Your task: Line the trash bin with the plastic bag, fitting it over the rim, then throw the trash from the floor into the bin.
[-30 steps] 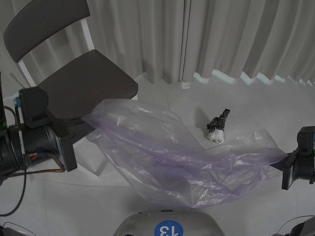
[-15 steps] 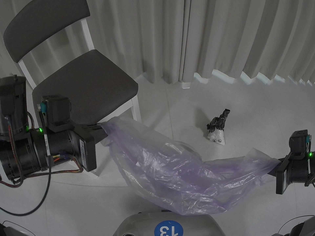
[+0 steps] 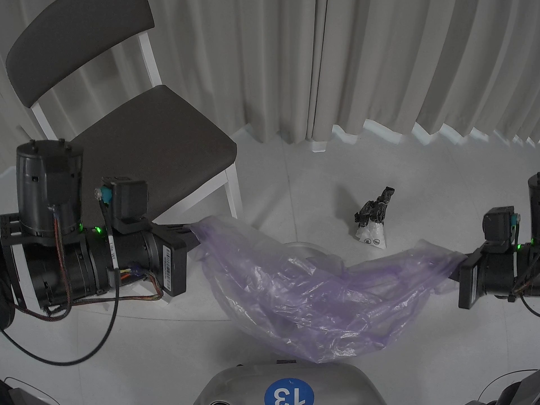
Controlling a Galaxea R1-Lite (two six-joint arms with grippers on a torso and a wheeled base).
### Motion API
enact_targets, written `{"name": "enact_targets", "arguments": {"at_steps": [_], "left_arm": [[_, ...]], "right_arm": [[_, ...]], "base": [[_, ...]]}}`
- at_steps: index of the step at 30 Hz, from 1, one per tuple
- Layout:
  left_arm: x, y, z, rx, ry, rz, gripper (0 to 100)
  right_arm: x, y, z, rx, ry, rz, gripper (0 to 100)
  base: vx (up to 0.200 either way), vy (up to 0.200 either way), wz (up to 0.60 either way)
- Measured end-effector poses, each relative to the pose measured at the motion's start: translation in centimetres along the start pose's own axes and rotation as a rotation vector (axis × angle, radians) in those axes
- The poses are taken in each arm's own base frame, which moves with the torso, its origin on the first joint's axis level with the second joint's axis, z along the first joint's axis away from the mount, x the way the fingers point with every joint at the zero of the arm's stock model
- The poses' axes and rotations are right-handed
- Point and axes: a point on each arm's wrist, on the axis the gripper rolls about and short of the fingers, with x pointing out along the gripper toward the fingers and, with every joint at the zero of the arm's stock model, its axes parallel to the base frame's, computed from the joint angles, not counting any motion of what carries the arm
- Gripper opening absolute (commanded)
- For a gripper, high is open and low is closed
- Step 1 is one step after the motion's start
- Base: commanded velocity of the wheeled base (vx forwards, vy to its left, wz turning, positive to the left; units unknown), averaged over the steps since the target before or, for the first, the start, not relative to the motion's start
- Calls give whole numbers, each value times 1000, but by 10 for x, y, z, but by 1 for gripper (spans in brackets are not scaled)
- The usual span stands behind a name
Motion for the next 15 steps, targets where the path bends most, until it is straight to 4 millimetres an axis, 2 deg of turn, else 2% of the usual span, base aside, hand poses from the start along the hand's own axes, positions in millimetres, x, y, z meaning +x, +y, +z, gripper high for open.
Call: {"name": "enact_targets", "arguments": {"at_steps": [4, 15], "left_arm": [[4, 3, -8, -43, 4, 15, 0], [19, 17, -25, -90, 16, 72, 0]], "right_arm": [[9, -6, 2, 38, -41, 23, 0], [29, -26, -11, 93, 41, -47, 0]], "base": [[0, 0, 0], [0, 0, 0]]}}
